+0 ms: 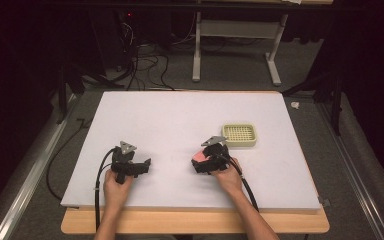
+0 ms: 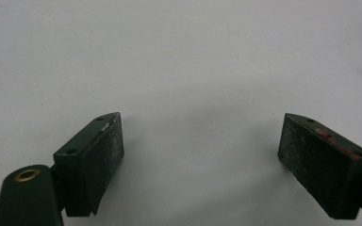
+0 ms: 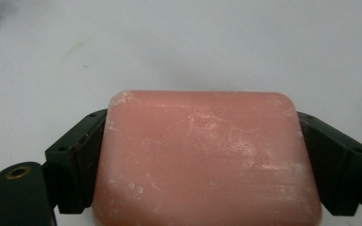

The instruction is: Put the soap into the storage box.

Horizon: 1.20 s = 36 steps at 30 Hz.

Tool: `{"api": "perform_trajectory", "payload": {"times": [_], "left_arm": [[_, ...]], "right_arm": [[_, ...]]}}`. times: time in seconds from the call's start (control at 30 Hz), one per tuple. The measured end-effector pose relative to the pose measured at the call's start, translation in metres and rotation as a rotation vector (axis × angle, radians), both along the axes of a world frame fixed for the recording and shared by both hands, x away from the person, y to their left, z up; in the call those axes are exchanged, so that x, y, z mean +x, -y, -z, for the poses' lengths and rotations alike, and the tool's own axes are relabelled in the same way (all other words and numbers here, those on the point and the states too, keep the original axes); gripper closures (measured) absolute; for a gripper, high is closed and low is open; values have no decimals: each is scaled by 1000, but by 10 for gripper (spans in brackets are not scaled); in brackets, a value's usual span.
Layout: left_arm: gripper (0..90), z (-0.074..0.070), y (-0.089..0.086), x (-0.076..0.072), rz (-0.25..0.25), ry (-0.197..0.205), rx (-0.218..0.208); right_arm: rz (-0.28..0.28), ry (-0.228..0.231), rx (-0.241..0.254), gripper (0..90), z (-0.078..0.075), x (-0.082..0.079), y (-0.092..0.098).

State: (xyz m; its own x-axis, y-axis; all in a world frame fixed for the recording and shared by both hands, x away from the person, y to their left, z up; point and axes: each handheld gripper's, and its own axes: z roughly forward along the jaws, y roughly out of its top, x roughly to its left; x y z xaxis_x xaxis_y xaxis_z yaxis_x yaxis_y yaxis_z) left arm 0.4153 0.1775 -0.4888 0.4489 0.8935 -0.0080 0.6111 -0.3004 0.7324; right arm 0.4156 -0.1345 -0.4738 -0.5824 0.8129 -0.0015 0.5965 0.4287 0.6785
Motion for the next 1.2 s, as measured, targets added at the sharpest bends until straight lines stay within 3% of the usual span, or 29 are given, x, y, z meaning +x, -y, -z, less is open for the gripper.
{"api": "perform_trajectory", "payload": {"times": [0.47,1.2], "left_arm": [[154,0,0,0,0,0,0],[154,0,0,0,1,0,1]], "right_arm": [[-3,13,28,137,-12,-14,19],[81,25,70,137,-28,-37,79]]}}
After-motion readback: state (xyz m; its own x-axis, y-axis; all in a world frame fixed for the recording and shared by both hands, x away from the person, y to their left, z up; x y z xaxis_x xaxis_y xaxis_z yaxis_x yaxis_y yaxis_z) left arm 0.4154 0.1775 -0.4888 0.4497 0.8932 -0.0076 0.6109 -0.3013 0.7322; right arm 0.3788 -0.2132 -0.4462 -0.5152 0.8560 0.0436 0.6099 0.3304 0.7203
